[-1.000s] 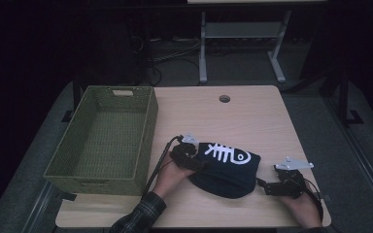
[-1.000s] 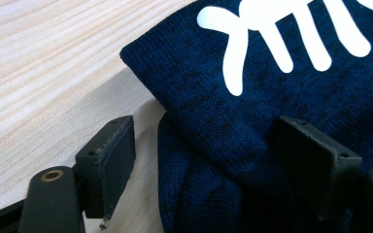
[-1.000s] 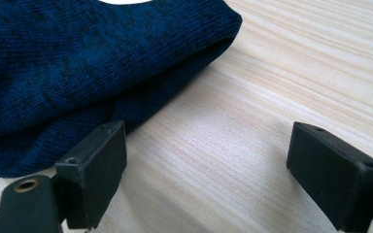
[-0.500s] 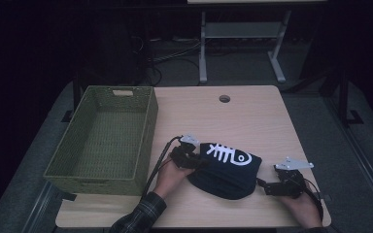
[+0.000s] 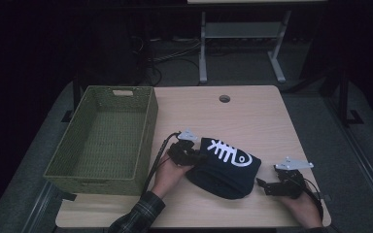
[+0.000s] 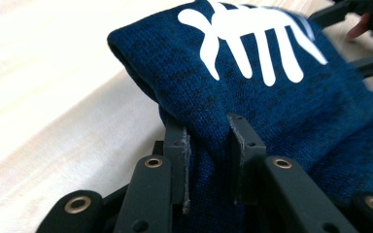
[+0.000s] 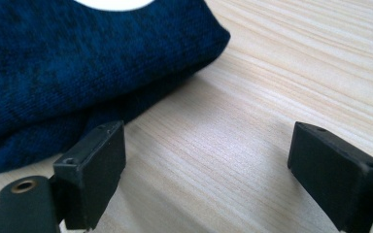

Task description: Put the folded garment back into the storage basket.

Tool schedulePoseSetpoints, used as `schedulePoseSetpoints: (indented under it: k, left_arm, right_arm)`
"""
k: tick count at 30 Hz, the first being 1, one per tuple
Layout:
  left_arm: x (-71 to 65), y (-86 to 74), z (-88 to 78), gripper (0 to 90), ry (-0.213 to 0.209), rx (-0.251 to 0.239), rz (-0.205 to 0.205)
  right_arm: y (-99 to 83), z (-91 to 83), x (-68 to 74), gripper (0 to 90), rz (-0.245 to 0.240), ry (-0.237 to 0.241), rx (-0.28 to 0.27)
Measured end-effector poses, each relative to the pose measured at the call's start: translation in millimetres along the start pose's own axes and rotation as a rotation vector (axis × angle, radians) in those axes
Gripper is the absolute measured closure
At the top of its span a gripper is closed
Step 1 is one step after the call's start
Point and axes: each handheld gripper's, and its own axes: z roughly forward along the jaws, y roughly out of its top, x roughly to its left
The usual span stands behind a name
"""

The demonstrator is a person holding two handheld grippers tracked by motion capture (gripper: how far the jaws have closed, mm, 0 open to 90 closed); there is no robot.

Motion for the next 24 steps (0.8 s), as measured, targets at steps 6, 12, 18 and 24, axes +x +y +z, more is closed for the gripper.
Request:
schedulePoseSetpoints:
  k: [6, 12, 18, 24]
  left_arm:
    - [-5.4, 12.7, -18.9, 72.9, -0.004, -0.050, 0.016]
    - [-7.2, 23.4, -34.5, 73.0, -0.017, -0.088, 0.022]
    - [-6.3, 30.1, -49.5, 73.3, -0.047, -0.124, 0.015]
    - [-5.9, 34.1, -67.9, 73.5, -0.042, -0.163, 0.020]
  right_arm:
    - [0.0, 0.0, 0.0, 13.1, 0.000, -0.001, 0.000]
    - [0.0, 0.1, 0.0, 12.8, 0.002, -0.002, 0.001]
    - [-0.2, -0.1, -0.3, 12.8, 0.000, -0.004, 0.000]
    - [-0.3, -0.3, -0.4, 12.8, 0.000, -0.005, -0.001]
